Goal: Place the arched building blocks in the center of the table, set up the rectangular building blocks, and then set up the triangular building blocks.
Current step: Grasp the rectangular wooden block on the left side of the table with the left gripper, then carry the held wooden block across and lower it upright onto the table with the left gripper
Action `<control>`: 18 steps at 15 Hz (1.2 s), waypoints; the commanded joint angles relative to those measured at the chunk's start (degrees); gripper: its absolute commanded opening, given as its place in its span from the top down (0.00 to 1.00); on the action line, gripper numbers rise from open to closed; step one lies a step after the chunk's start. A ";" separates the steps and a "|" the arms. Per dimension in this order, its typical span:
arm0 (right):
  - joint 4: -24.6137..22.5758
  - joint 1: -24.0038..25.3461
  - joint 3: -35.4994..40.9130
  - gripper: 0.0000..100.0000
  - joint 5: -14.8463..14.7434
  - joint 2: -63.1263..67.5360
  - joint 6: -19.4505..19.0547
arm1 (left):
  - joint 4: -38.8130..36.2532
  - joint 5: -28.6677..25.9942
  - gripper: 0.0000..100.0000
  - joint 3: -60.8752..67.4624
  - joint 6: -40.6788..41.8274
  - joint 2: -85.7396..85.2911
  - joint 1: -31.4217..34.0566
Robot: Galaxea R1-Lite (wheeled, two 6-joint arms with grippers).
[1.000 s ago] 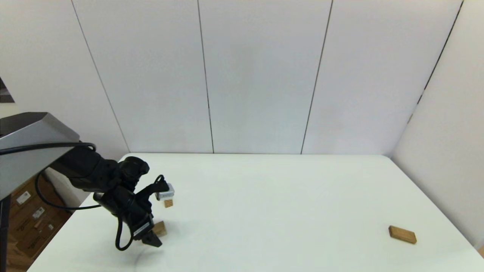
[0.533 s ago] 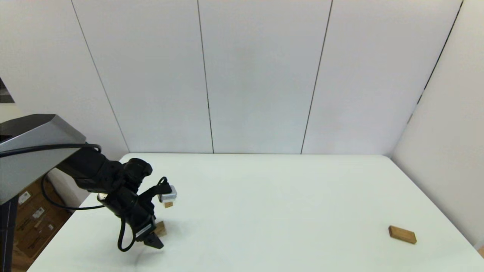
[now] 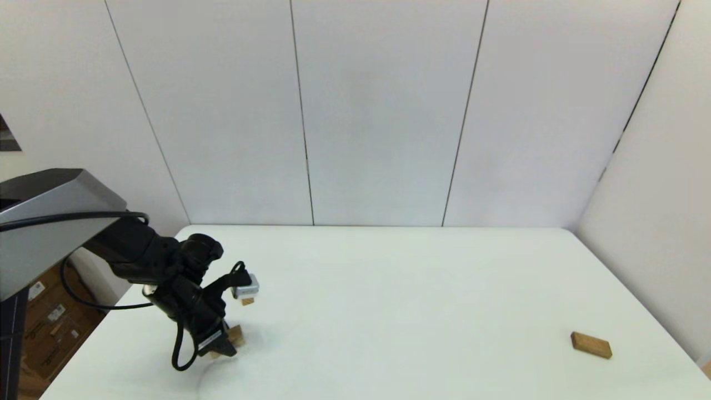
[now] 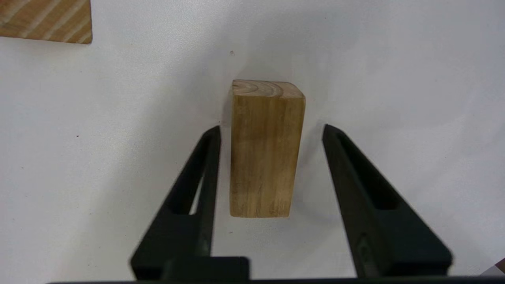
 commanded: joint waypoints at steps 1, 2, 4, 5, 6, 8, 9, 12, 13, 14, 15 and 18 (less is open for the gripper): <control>-0.02 0.01 0.09 0.00 0.04 -0.11 0.00 | 0.12 0.01 1.00 -0.01 0.39 -0.07 0.36; -0.02 0.01 0.09 0.00 0.04 -0.11 0.00 | 0.12 0.01 1.00 0.08 0.39 -0.07 0.36; -0.02 0.01 0.09 0.00 0.04 -0.11 0.00 | 0.20 0.01 1.00 0.08 0.39 -0.25 0.36; -0.02 0.01 0.09 0.00 0.04 -0.11 0.00 | 0.56 0.10 1.00 -0.01 0.39 -0.43 0.62; -0.02 0.01 0.09 0.00 0.04 -0.11 0.00 | 0.56 0.10 1.00 -0.09 0.48 -1.30 0.71; -0.02 0.01 0.09 0.00 0.04 -0.11 0.00 | 2.14 0.01 1.00 -2.47 1.00 -4.64 0.09; -0.02 0.01 0.09 0.00 0.04 -0.11 0.00 | 5.39 -0.08 1.00 -4.22 1.00 -7.10 -2.11; -0.02 0.01 0.09 0.00 0.04 -0.11 0.00 | 15.15 -0.34 1.00 -11.17 0.74 -8.42 -11.42; -0.02 0.01 0.09 0.00 0.04 -0.11 0.00 | 15.06 -0.25 1.00 -13.54 0.48 -6.93 -16.34; -0.02 0.01 0.09 0.00 0.04 -0.11 0.00 | 15.32 -0.25 1.00 -15.74 0.04 -5.70 -19.77; -0.02 0.01 0.09 0.00 0.04 -0.11 0.00 | 15.32 -0.25 1.00 -18.11 -0.67 -3.85 -23.11; -0.02 0.01 0.09 0.00 0.04 -0.11 0.00 | 16.90 0.28 1.00 -27.52 -3.65 2.83 -30.58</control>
